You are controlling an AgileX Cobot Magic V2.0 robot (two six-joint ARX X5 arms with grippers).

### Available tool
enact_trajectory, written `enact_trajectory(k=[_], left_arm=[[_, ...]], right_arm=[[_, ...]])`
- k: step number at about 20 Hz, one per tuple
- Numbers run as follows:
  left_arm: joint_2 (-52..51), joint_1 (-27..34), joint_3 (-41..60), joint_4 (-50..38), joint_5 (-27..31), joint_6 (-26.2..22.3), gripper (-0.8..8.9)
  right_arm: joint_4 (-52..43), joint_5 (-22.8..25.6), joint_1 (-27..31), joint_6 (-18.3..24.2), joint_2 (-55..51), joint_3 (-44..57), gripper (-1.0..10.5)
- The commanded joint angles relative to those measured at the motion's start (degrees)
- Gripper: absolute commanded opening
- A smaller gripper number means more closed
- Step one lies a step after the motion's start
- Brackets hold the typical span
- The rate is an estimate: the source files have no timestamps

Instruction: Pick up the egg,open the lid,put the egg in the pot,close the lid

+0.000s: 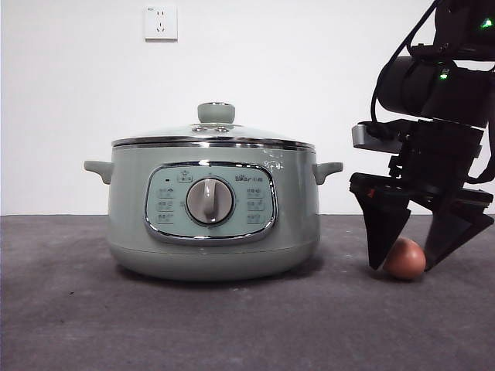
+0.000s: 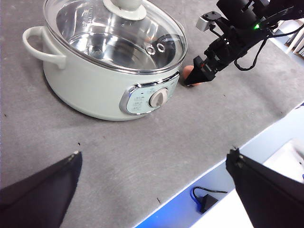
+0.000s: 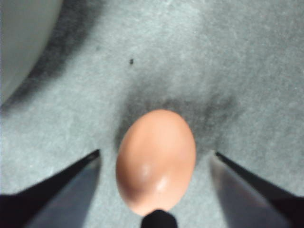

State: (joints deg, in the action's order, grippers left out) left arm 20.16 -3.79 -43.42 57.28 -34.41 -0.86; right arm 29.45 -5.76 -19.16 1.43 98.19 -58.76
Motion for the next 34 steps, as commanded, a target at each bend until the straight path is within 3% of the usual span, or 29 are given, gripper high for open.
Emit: enact_trajectory(k=[1,5,9,14,19,23,28,34], left_arm=[[-0.04,0.02,-0.07,-0.63,0.02,-0.26,6.34],[-0.04,0.02,-0.07,-0.68,0.28,-0.28,6.34],[0.63,0.02,-0.07,-1.60,2.91,-0.26,6.34],[8.13,-0.07,-0.26,-8.26,2.27,-0.22,6.34],[22.95,-4.57,-7.06,-18.53,2.10,-0.22,6.34],[37.62,-12.17,-16.92,-24.76,8.94,-0.55,6.34],[55.69,-18.38,-28.57,-32.15,15.21,-0.94,6.33],[70.66,-22.62,-37.53,-32.89,18.67,-2.03,6.33]], right_arm=[[-1.66,0.09,-0.15,-1.07,0.44,0.00,2.4],[-1.66,-0.28,-0.15,-1.16,0.44,0.00,-0.1],[-0.33,-0.15,-0.09,-1.18,-1.75,0.00,-0.1],[2.21,-0.04,-0.04,-1.36,-13.51,-0.02,-0.1],[5.86,-0.04,-0.04,-1.36,-30.25,-0.02,-0.1],[8.15,-0.02,-0.04,-1.38,-40.57,-0.02,-0.1],[11.98,-0.04,-0.04,-1.53,-47.69,-0.02,-0.1],[13.51,-0.07,-0.04,-1.55,-50.25,-0.02,-0.1]])
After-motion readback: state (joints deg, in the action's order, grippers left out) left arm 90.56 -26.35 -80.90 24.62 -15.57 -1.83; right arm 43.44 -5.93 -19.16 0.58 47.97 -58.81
